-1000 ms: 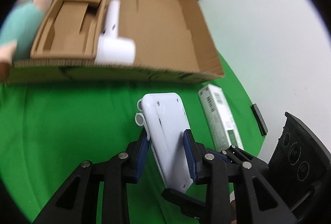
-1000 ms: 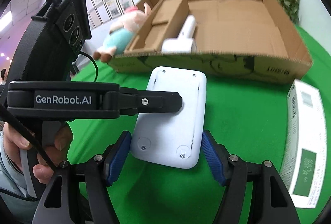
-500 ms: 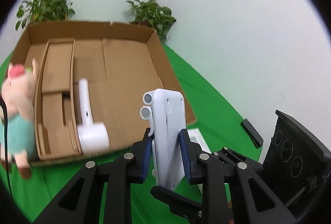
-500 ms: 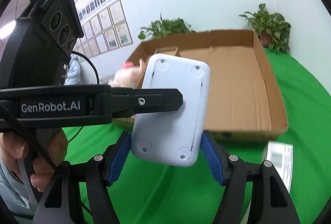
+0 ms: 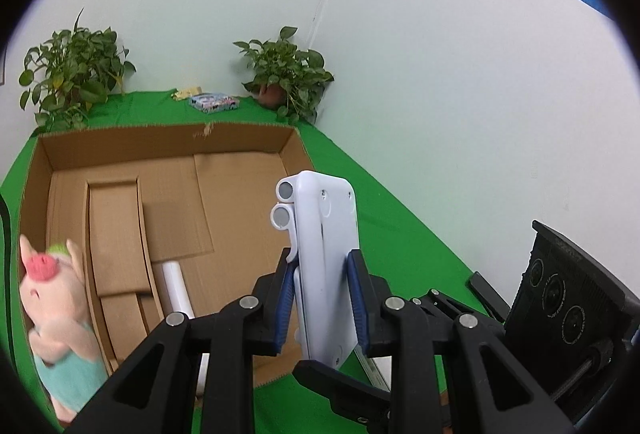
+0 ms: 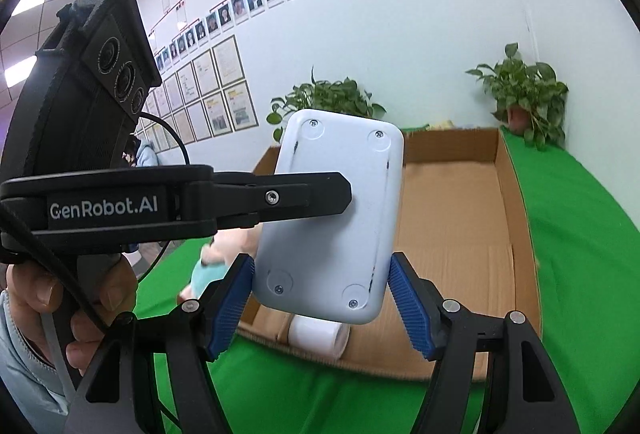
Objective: Organize objects
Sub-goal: 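Carry the white device into the box beside the hair dryer with the right tool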
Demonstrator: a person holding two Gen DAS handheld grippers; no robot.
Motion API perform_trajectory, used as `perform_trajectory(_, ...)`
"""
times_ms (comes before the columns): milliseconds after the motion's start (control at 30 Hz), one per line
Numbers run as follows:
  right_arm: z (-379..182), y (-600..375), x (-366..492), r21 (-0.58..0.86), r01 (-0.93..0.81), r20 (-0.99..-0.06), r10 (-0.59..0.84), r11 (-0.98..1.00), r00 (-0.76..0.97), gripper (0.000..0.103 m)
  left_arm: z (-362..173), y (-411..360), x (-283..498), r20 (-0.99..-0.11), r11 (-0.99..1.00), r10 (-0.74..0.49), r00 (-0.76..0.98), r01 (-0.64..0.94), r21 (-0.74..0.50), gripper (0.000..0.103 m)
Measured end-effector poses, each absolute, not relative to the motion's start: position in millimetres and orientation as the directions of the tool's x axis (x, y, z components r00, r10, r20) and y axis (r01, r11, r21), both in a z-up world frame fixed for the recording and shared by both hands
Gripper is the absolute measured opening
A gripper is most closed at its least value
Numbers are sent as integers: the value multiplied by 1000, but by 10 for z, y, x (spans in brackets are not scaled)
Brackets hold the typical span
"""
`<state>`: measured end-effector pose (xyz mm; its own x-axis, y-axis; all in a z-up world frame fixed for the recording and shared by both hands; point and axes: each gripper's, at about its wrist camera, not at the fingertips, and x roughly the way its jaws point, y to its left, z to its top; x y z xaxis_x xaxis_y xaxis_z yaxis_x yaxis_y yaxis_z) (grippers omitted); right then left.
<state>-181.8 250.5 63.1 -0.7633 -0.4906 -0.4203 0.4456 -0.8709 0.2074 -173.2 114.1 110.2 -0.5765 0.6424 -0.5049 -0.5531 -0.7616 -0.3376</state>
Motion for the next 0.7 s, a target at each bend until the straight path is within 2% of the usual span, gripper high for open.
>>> perform_trajectory(200,960,2465,-2151,215,449,-405,-497,-867,-767,66,1336,1143,-2013,-490,-766,638,-594,-555,-325,24)
perform_trajectory(367,1113,2463,-2464,244,445,-427,-507,-862,-748,66,1374,1136,-2276,-500,-769,635,-590,-544,-335,24)
perform_trajectory(500,948,2464,-2703,279,449,-502,-527,-849,-686,66,1137,1144,-2459,-555,-784,616,-559,-505,-361,24)
perform_trajectory(700,271,2524,-2932,358,410,-611,-542,-839,-576,66,503,1203,-2680,-652,-801,595,-470,-418,-429,24)
